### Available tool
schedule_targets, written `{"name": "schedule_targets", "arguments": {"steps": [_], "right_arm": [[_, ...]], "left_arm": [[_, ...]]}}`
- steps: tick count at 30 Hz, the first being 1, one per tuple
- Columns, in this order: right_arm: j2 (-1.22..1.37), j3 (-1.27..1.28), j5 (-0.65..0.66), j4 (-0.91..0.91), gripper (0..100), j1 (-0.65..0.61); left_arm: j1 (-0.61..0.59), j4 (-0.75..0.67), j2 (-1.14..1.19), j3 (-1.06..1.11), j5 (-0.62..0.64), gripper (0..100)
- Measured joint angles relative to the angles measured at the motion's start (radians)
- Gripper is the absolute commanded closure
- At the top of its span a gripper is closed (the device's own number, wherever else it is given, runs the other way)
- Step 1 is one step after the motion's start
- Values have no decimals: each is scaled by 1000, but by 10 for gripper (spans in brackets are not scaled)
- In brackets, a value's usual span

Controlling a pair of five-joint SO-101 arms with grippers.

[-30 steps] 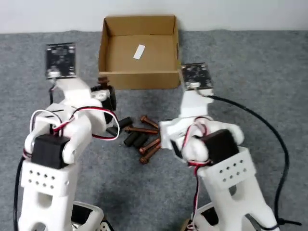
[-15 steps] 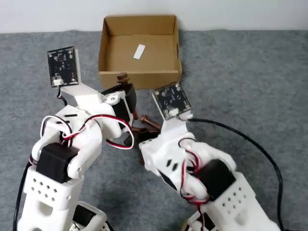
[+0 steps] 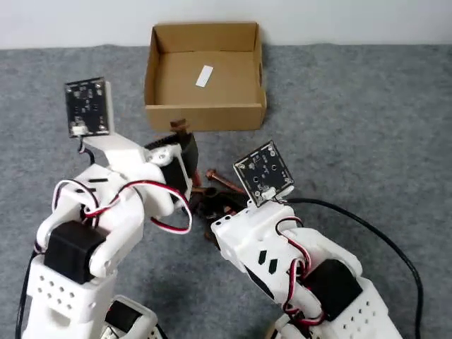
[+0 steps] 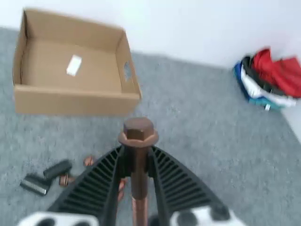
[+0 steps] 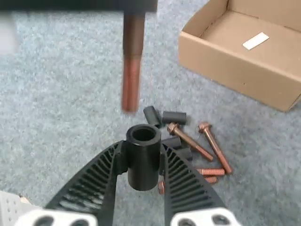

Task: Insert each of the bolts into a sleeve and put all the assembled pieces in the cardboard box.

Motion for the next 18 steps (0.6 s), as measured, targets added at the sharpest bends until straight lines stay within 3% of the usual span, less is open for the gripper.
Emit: {"name": "schedule_targets", "arguments": {"steps": [18], "right_arm": [[-3, 0, 0, -3, 991, -2]], "left_arm": [[49, -23, 0, -69, -2, 994]]}}
